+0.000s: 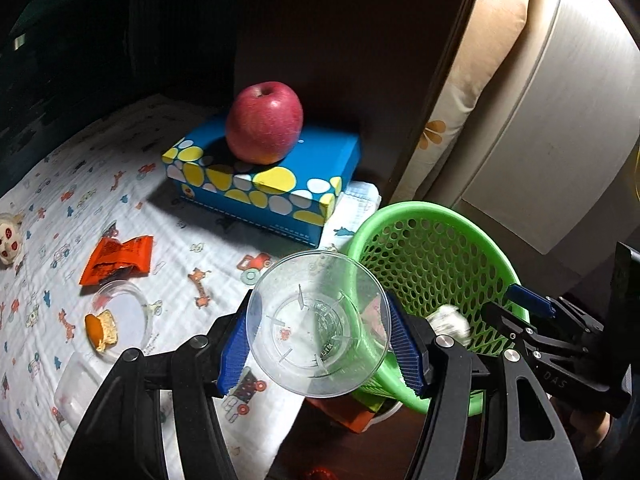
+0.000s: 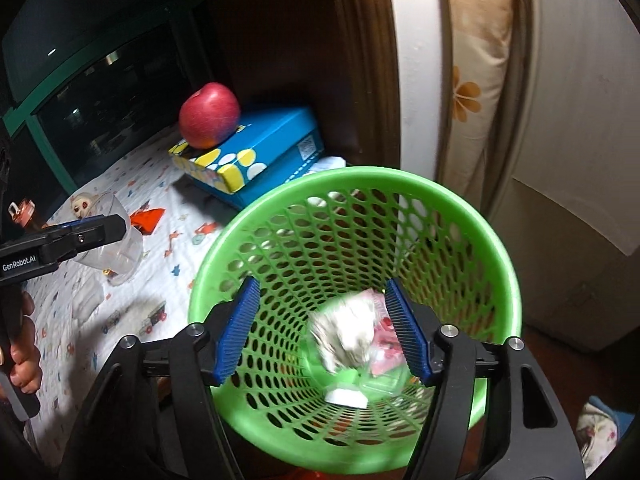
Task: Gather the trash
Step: 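Carry the tissue over the basket and open the right tool while the left tool carries the cup, then open the left tool over the basket to drop the clear cup, then grasp the clear rectangular container with the left tool while the right tool approaches the orange peel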
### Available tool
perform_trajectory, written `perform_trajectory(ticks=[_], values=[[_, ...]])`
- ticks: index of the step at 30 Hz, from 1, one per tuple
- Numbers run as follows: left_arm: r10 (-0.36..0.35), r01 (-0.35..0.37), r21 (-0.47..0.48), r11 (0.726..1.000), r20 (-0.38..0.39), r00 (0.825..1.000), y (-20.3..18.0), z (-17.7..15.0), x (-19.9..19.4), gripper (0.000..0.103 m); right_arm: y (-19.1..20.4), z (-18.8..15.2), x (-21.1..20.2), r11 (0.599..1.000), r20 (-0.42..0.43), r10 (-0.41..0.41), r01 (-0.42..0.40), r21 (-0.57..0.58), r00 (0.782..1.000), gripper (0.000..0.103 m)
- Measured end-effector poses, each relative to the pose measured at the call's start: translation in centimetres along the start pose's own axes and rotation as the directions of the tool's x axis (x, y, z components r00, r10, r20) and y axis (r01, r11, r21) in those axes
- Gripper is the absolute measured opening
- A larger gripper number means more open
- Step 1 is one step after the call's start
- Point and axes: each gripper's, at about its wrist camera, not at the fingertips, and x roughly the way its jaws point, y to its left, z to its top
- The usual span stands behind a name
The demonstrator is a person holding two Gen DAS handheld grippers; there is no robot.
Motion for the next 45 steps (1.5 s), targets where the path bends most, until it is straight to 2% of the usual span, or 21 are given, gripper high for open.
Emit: perform_trajectory(ticks=[13, 19, 21, 22, 23, 25, 30, 38, 45], values=[[-0.067, 0.073, 0.083, 0.994, -0.073, 0.995, -6.1, -0.3, 3.8, 0.06, -3.7, -1.1, -3.0, 0.997, 0.056, -0.029, 0.025, 0.072, 0.998, 0.077], [-0.099, 0.111, 0.104, 0.988, -0.111, 0.989, -7.8, -0.9, 5.3, 0.061, -5.1, -1.8, -4.0, 0.993, 0.07, -0.033, 0.025, 0.113, 0.997, 0.078], [-0.103, 0.116, 0.114, 0.987, -0.116, 0.988, -8.1, -1.1, 5.5, 0.062, -5.2, -1.9, -4.1, 0.992, 0.071, -0.032, 0.023, 0.121, 0.997, 0.078], [-0.101, 0.115, 0.114, 0.987, -0.118, 0.988, -8.2, -1.1, 5.5, 0.069, -5.2, -2.0, -4.2, 0.992, 0.072, -0.032, 0.023, 0.124, 0.997, 0.078], [-0.099, 0.112, 0.111, 0.987, -0.113, 0.989, -8.2, -1.2, 5.5, 0.071, -5.2, -2.0, -4.2, 0.992, 0.072, -0.032, 0.022, 0.126, 0.997, 0.078], [-0.106, 0.118, 0.11, 0.987, -0.106, 0.989, -8.0, -1.2, 5.2, 0.071, -5.1, -2.1, -4.3, 0.992, 0.072, -0.025, 0.015, 0.128, 0.997, 0.078], [-0.097, 0.105, 0.095, 0.99, -0.085, 0.992, -6.4, -1.7, 3.7, 0.071, -4.1, -2.0, -4.4, 0.994, 0.074, -0.006, -0.002, 0.112, 0.997, 0.078], [0.012, -0.009, 0.065, 0.998, -0.054, 0.998, -0.9, -3.4, 1.2, 0.071, -0.4, -1.2, -3.3, 0.998, 0.067, 0.044, -0.048, 0.048, 0.997, 0.081], [0.121, -0.121, 0.006, 0.993, -0.05, 0.991, 6.2, -4.8, -0.7, 0.071, 3.6, -0.5, -1.8, 0.995, 0.044, 0.1, -0.099, -0.017, 0.994, 0.082]])
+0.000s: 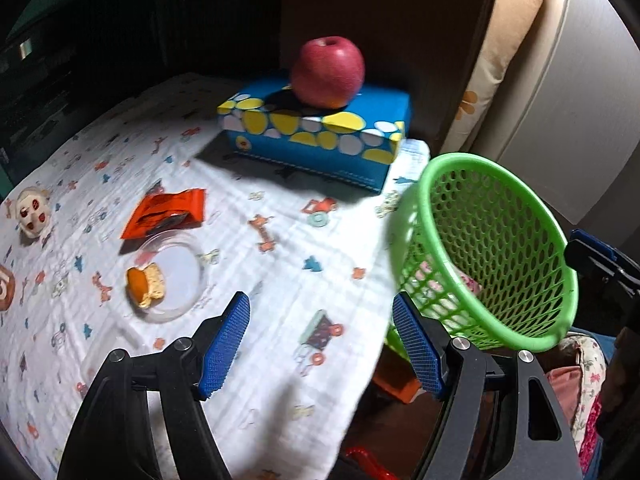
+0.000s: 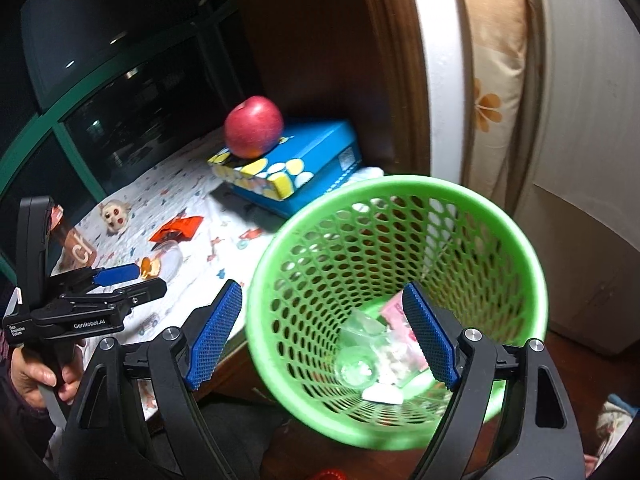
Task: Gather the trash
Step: 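Grasp the clear rectangular container with the left tool while the right tool approaches the orange peel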
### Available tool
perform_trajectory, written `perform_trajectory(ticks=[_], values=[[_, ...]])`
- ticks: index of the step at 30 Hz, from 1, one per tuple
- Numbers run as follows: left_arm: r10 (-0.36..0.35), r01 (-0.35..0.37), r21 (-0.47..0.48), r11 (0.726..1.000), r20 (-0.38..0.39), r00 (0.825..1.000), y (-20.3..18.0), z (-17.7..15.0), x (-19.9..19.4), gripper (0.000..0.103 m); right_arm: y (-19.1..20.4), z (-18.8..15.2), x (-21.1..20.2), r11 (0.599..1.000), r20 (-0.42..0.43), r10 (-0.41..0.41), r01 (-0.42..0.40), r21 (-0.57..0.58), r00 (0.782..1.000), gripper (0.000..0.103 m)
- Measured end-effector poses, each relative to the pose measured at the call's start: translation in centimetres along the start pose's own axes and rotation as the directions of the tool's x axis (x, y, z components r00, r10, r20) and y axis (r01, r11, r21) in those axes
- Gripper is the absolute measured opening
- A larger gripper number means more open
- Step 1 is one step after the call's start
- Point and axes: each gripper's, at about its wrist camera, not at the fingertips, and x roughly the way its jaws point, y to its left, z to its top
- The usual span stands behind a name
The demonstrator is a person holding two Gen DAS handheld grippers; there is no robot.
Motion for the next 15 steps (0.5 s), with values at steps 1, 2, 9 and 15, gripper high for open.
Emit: perform_trajectory(ticks=[1, 2, 9, 15], values=[[0.018, -0.018, -0.008, 1.0, -0.002, 1.0, 1.2, -0.3, 0.0, 0.071, 0.6, 0.1, 0.3, 1.0, -0.003, 0.006, -0.006, -0.009, 1.0, 0.082], [0.031, -0.031, -0.016, 0.999, -0.007, 1.0, 2.3, -0.6, -0.1, 0.071, 1.1, 0.2, 0.5, 1.0, -0.006, 0.013, -0.013, -0.017, 1.0, 0.082], [0.139, -0.141, -0.024, 0.99, -0.05, 0.989, 10.0, -3.0, 0.0, 0.076, 5.2, 0.6, 2.3, 0.995, -0.037, 0.064, -0.067, -0.073, 0.997, 0.082], [0.169, -0.169, 0.001, 0.986, -0.089, 0.982, 14.3, -4.6, 1.0, 0.08, 8.6, 0.9, 4.0, 0.987, -0.066, 0.1, -0.107, -0.122, 0.993, 0.082]])
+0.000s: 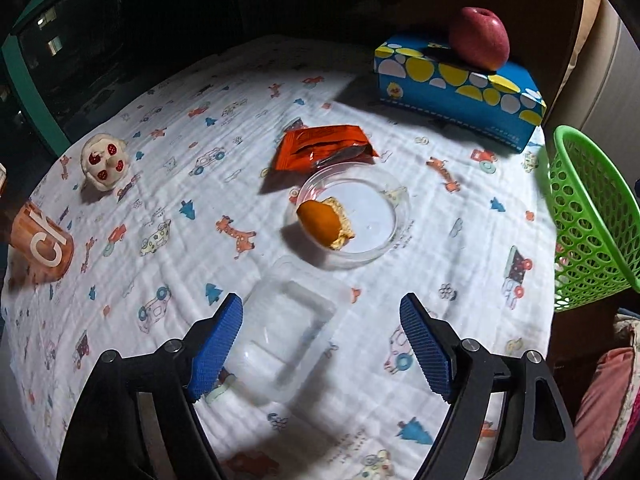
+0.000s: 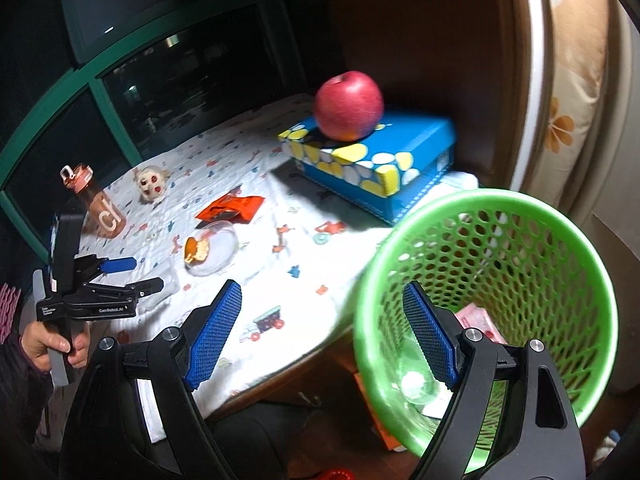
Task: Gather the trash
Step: 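Grasp the clear rectangular container with the left tool while the right tool approaches the orange peel, then grasp the orange peel from the round clear dish with the right tool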
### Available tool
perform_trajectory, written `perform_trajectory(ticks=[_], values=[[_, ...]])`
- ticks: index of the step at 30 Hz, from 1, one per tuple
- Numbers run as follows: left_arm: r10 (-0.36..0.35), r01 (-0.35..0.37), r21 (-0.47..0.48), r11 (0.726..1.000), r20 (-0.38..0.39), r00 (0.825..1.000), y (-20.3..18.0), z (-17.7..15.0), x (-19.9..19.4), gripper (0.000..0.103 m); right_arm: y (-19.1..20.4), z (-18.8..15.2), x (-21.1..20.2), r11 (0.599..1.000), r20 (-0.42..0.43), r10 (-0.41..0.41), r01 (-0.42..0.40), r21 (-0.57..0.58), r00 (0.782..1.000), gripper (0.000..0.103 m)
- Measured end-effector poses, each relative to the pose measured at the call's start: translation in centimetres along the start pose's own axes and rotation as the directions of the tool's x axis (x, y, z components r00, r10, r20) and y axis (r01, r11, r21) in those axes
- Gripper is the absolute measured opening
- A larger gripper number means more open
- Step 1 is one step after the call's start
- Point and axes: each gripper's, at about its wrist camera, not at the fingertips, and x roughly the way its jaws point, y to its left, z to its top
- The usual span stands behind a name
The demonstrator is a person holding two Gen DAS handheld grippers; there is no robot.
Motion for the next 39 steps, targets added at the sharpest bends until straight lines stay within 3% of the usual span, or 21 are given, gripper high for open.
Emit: perform_trajectory(ticks=[16, 23, 31, 39], values=[[-0.035, 0.042, 0.094, 0.995, -0.073, 0.997, 2.1, -1.3, 3.7, 0.08, 6.3, 1.4, 5.5, 0.992, -0.081, 0.074, -0.081, -0.095, 0.994, 0.082], [-0.056, 0.06, 0.077, 0.995, -0.05, 0.997, 2.9, -1.8, 3.5, 0.062, 8.4, 1.9, 7.8, 0.985, -0.118, 0.113, -0.127, -0.115, 0.987, 0.082], [-0.055, 0.055, 0.013, 0.998, -0.014, 0.998, 4.8, -2.6, 1.5, 0.058, 11.3, 2.5, 11.2, 0.971, -0.167, 0.174, -0.197, -0.133, 0.97, 0.081], [-0.028, 0.028, -0.077, 0.997, 0.01, 1.0, 7.6, -3.7, -0.3, 0.058, 14.1, 2.7, 15.5, 0.957, -0.232, 0.224, -0.259, -0.129, 0.947, 0.067]])
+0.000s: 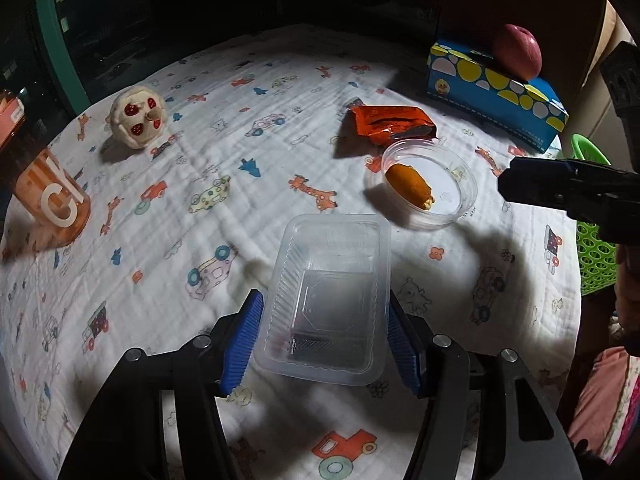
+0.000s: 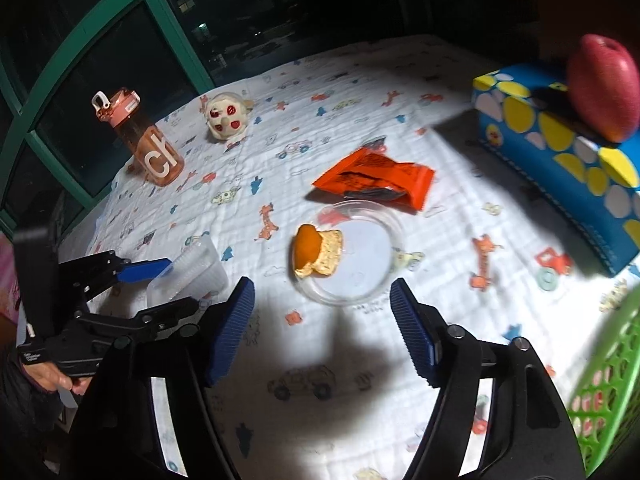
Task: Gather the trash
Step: 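Grasp the orange peel from the round clear dish with the right tool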
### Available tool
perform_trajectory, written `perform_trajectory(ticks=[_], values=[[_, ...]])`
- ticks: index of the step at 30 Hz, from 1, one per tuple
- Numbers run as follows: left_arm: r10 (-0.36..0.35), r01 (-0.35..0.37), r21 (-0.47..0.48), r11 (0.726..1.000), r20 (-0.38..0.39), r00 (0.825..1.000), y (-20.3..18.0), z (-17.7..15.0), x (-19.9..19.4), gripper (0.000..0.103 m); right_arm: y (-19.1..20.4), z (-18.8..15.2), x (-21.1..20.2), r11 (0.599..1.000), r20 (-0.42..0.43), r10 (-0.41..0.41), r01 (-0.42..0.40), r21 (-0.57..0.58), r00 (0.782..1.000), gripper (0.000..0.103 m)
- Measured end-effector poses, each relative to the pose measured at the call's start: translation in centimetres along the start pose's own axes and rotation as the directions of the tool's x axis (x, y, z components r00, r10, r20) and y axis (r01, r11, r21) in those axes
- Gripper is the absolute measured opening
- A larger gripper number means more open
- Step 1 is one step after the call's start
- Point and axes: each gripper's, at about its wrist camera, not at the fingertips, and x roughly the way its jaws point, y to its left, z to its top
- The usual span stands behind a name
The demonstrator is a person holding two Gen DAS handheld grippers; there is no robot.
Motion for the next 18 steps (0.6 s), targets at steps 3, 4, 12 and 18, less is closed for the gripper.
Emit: perform_trajectory(ticks=[3, 4, 12, 18], values=[[0.004, -0.004, -0.027, 1.0, -0.001, 1.0, 0.9, -0.2, -0.3, 0.058, 0.5, 0.5, 1.9, 1.0, -0.023, 0.011, -0.011, -0.009, 1.0, 0.062], [0.003, -0.003, -0.037, 0.999, 0.0, 1.0, 1.2, -0.3, -0.4, 0.058, 0.6, 0.6, 2.4, 1.0, -0.029, 0.015, -0.015, -0.011, 0.999, 0.061], [-0.009, 0.01, -0.082, 0.997, 0.009, 1.0, 2.4, -0.5, -0.7, 0.058, 0.2, 1.8, 6.1, 1.0, -0.066, 0.022, -0.021, 0.02, 0.998, 0.056], [-0.019, 0.02, -0.088, 0.996, 0.009, 1.0, 2.6, -0.7, -0.5, 0.058, -0.7, 2.2, 7.5, 0.998, -0.083, 0.029, -0.024, 0.064, 0.996, 0.053]])
